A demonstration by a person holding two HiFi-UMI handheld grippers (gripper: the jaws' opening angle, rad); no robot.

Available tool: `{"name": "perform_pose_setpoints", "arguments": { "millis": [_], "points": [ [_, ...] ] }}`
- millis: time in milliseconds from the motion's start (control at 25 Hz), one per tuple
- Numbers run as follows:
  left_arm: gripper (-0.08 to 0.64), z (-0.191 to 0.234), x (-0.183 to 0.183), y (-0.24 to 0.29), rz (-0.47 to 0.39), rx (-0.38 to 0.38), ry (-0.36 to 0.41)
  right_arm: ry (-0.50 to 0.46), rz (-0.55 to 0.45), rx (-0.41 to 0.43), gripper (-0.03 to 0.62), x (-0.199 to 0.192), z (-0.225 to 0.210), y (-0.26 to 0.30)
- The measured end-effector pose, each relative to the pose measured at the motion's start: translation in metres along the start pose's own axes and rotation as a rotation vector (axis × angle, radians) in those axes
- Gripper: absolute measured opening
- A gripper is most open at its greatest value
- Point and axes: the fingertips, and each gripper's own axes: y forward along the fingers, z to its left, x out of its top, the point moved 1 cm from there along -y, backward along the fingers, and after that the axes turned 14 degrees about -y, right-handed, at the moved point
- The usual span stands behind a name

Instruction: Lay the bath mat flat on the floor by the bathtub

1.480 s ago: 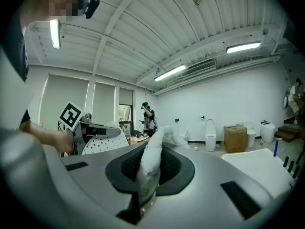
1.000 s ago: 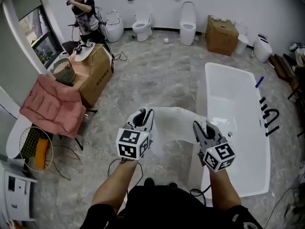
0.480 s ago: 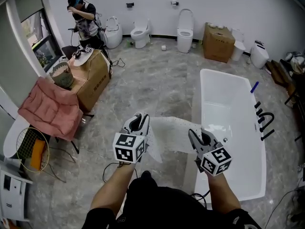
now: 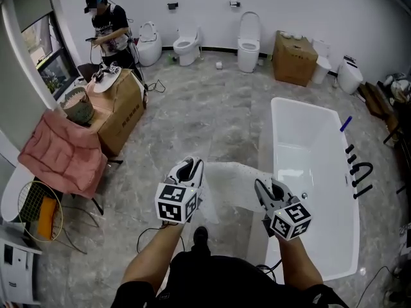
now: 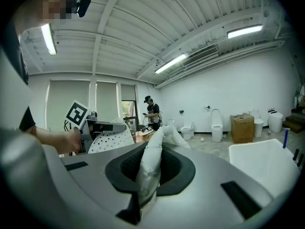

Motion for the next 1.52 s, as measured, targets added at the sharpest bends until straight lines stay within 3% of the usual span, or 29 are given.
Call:
{"name": "perform_pose_setpoints", "arguments": {
  "millis": [640, 1040, 1280, 1520],
  "points": [
    [0.026, 0.142, 0.076, 0.120, 0.010, -0.035, -0.001, 0.020, 0.023, -0.033, 0.032, 0.029, -0.054, 0.185],
    [0.026, 0.198, 0.081, 0.168, 0.044, -0.026, -0.016, 0.059, 0.050, -0.010, 0.032, 0.018, -0.070, 0.253],
    [0.026, 0.223, 0.077, 0.226, 0.086, 0.001, -0.037, 0.115, 0.069, 0.008, 0.032, -0.010, -0.115, 0.302],
    [0.026, 0.233, 0.105, 0.313, 0.077, 0.030, -0.021, 0.142, 0.053, 0.038, 0.032, -0.020, -0.203, 0.359]
  ]
}}
